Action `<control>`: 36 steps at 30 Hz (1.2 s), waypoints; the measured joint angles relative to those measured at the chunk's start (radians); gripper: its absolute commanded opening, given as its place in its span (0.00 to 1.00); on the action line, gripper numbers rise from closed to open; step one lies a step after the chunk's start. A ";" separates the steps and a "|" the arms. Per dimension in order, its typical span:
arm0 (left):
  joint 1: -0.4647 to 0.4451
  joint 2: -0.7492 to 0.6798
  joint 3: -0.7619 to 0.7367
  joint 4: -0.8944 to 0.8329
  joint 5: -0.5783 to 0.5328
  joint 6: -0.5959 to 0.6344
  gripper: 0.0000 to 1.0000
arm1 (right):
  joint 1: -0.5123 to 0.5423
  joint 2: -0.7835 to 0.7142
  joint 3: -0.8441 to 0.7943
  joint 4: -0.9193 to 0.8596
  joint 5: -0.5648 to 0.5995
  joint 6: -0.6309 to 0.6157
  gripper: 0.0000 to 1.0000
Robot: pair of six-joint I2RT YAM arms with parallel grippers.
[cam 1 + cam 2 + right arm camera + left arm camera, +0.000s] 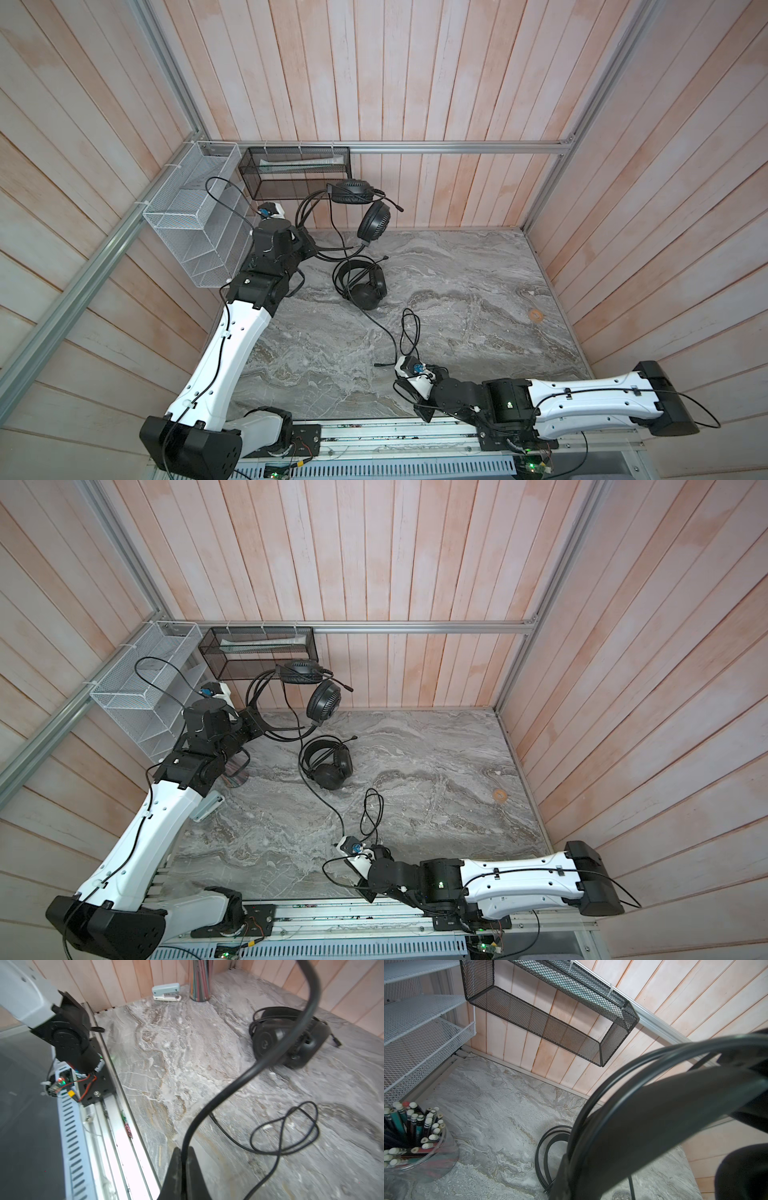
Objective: Wrap the headphones
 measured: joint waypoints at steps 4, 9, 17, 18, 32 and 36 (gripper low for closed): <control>0.013 0.001 0.000 0.012 0.026 -0.001 0.00 | 0.000 -0.105 0.000 -0.102 0.076 0.024 0.00; 0.014 0.016 0.000 0.013 0.061 -0.004 0.00 | 0.000 -0.184 0.001 -0.146 0.107 0.045 0.00; 0.016 0.053 0.000 -0.016 0.050 0.008 0.00 | 0.018 -0.183 0.119 -0.322 0.122 0.072 0.00; 0.016 0.053 0.000 -0.016 0.045 0.011 0.00 | 0.021 -0.203 0.131 -0.334 0.123 0.072 0.00; 0.016 0.114 0.000 -0.016 0.011 0.041 0.00 | 0.025 -0.276 0.293 -0.441 0.161 0.023 0.00; 0.016 0.125 -0.003 -0.017 0.011 0.049 0.00 | 0.025 -0.275 0.325 -0.408 0.142 -0.032 0.00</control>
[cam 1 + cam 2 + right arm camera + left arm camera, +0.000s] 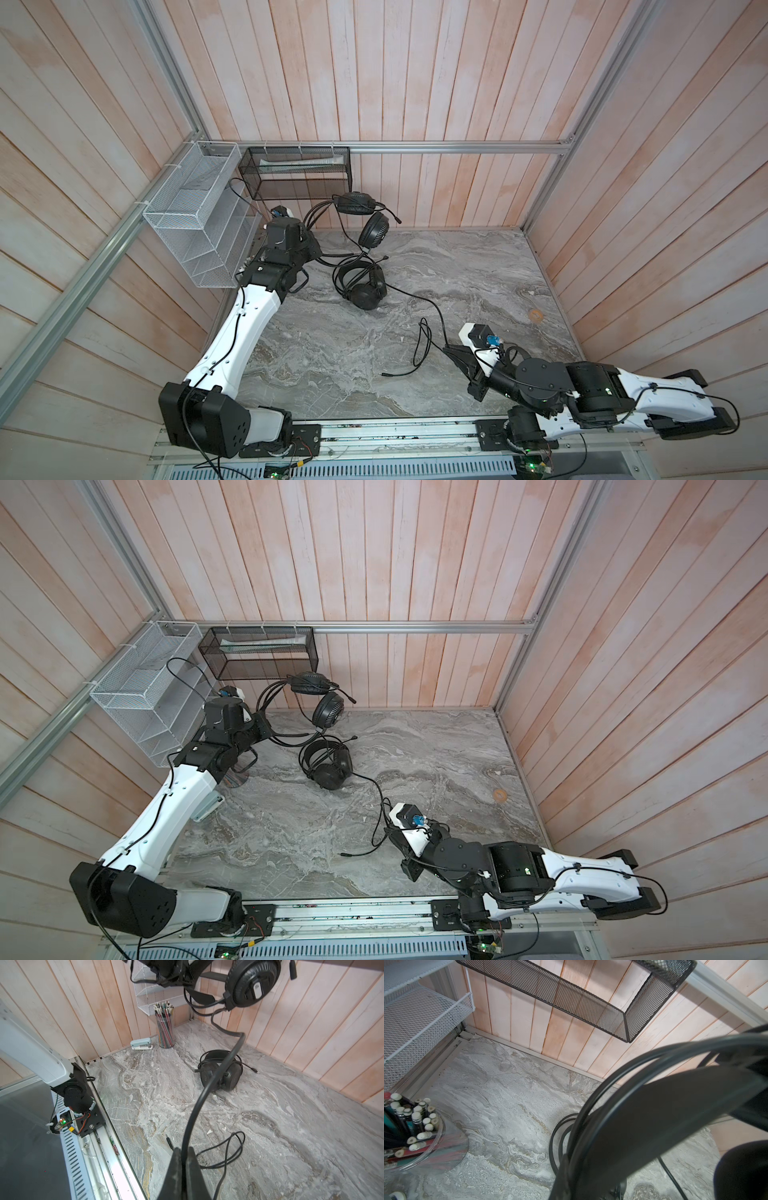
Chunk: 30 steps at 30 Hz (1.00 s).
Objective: Wrap the headphones
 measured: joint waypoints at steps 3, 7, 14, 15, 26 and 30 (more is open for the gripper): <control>-0.014 0.005 0.000 -0.001 -0.020 0.013 0.00 | 0.000 0.045 0.026 0.025 -0.035 -0.047 0.00; -0.082 0.017 0.000 -0.005 -0.090 0.063 0.00 | 0.000 0.181 0.127 0.022 -0.061 -0.120 0.00; -0.311 -0.030 -0.143 0.079 -0.350 0.331 0.00 | 0.001 0.220 0.353 -0.031 -0.052 -0.246 0.00; -0.346 -0.040 -0.171 0.092 -0.388 0.380 0.00 | 0.001 0.220 0.389 -0.034 -0.047 -0.260 0.00; -0.535 -0.124 -0.331 0.171 -0.580 0.671 0.00 | 0.001 0.243 0.502 -0.039 0.058 -0.431 0.00; -0.599 -0.213 -0.411 0.211 -0.582 0.729 0.00 | 0.001 0.230 0.502 -0.002 0.105 -0.492 0.00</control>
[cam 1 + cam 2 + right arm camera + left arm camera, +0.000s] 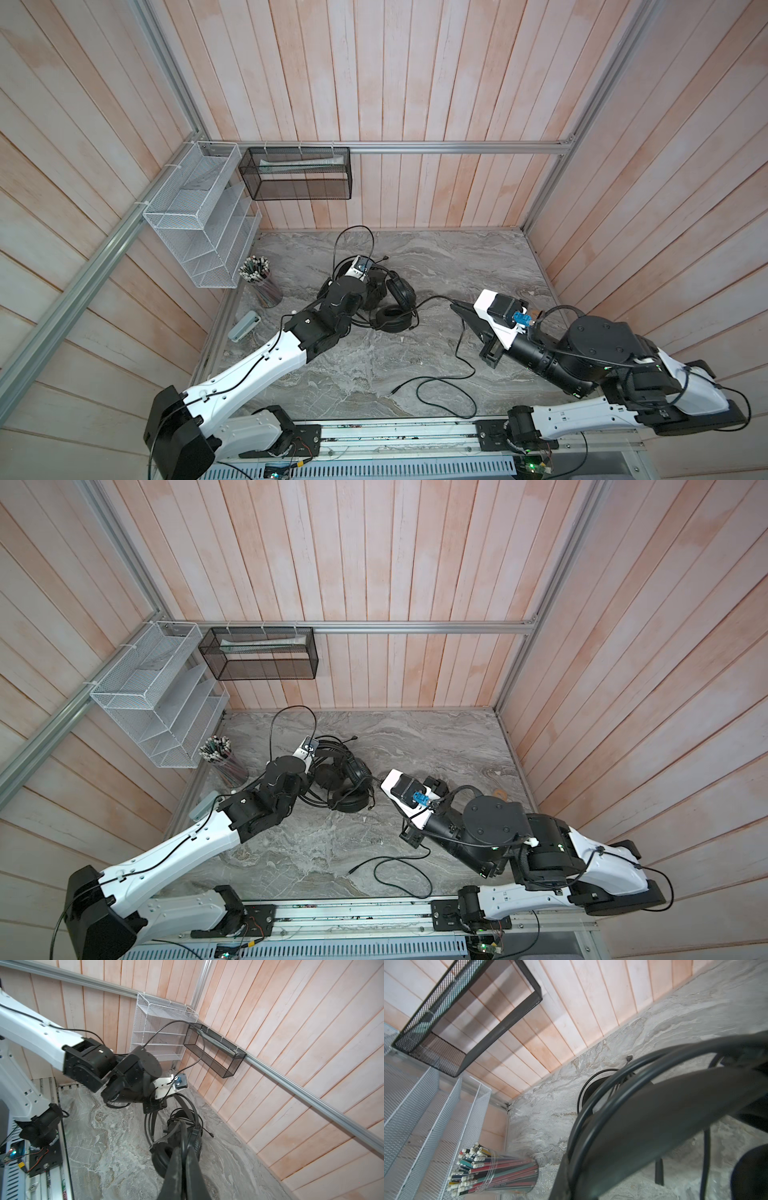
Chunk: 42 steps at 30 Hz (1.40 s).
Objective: Wrap the headphones
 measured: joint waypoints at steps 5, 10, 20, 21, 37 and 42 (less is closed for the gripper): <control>-0.087 -0.089 -0.074 0.052 0.006 0.058 0.00 | 0.000 -0.009 0.000 0.046 0.048 -0.051 0.00; -0.112 -0.125 -0.126 0.061 0.006 0.060 0.00 | -0.016 0.001 -0.014 0.072 0.068 -0.074 0.00; -0.245 -0.254 -0.216 0.026 0.049 0.060 0.00 | -0.212 0.022 -0.072 0.101 0.010 -0.077 0.00; -0.258 -0.272 -0.222 0.020 0.058 0.060 0.00 | -0.242 0.027 -0.077 0.105 -0.006 -0.077 0.00; -0.294 -0.537 -0.244 -0.082 0.168 0.004 0.00 | -0.620 0.055 -0.205 0.253 -0.196 0.024 0.00; -0.294 -0.580 -0.243 -0.088 0.211 -0.024 0.00 | -0.711 0.063 -0.257 0.293 -0.221 0.113 0.00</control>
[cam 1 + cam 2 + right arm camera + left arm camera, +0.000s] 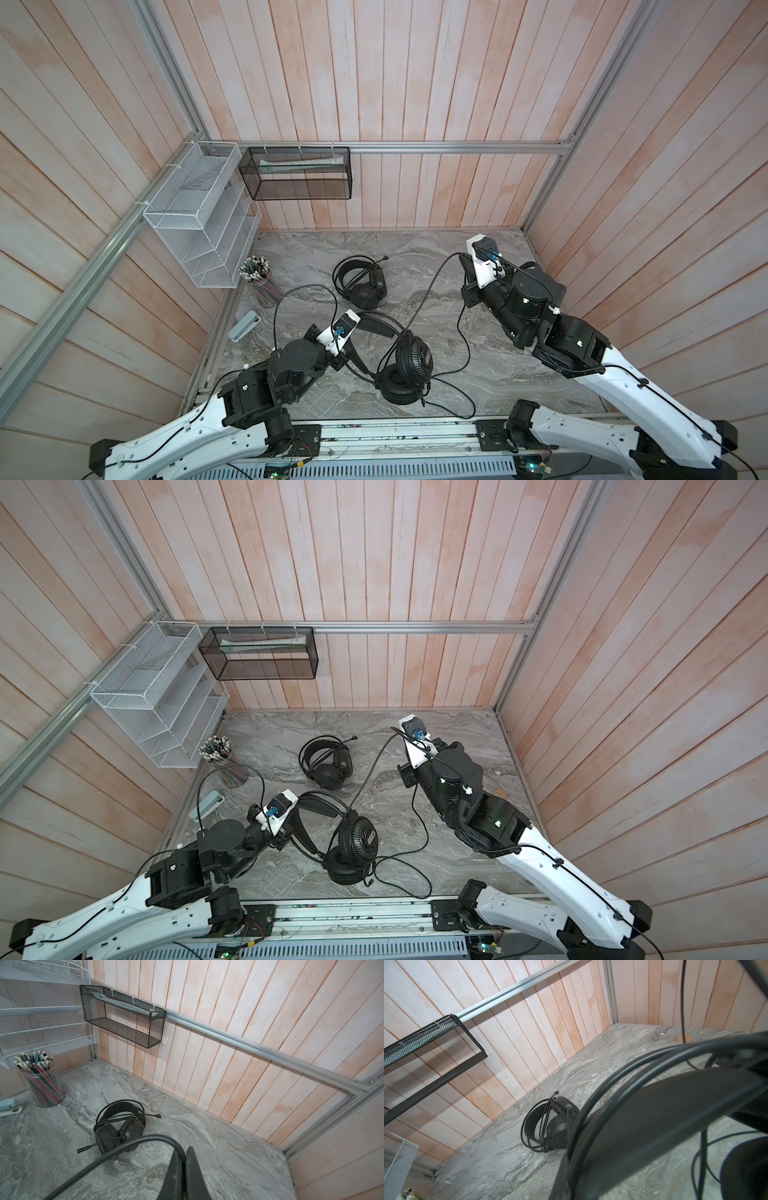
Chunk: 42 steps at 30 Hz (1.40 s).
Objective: Wrap the headphones
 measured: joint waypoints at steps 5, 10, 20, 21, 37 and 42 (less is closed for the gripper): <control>0.000 -0.076 0.000 0.018 0.027 -0.040 0.00 | -0.046 0.013 -0.066 0.041 -0.120 0.068 0.00; 0.000 -0.140 0.000 0.085 0.030 -0.097 0.00 | -0.048 0.045 -0.138 0.089 -0.219 0.115 0.00; 0.000 -0.026 0.061 0.106 0.084 -0.262 0.00 | -0.054 0.065 -0.318 0.236 -0.460 0.198 0.00; 0.000 -0.020 0.066 0.111 0.085 -0.275 0.00 | -0.054 0.065 -0.330 0.249 -0.476 0.204 0.00; 0.000 0.050 0.180 0.135 0.010 -0.460 0.00 | -0.057 0.039 -0.500 0.466 -0.631 0.293 0.18; 0.000 0.050 0.248 0.127 -0.024 -0.532 0.00 | -0.058 0.038 -0.559 0.497 -0.654 0.322 0.23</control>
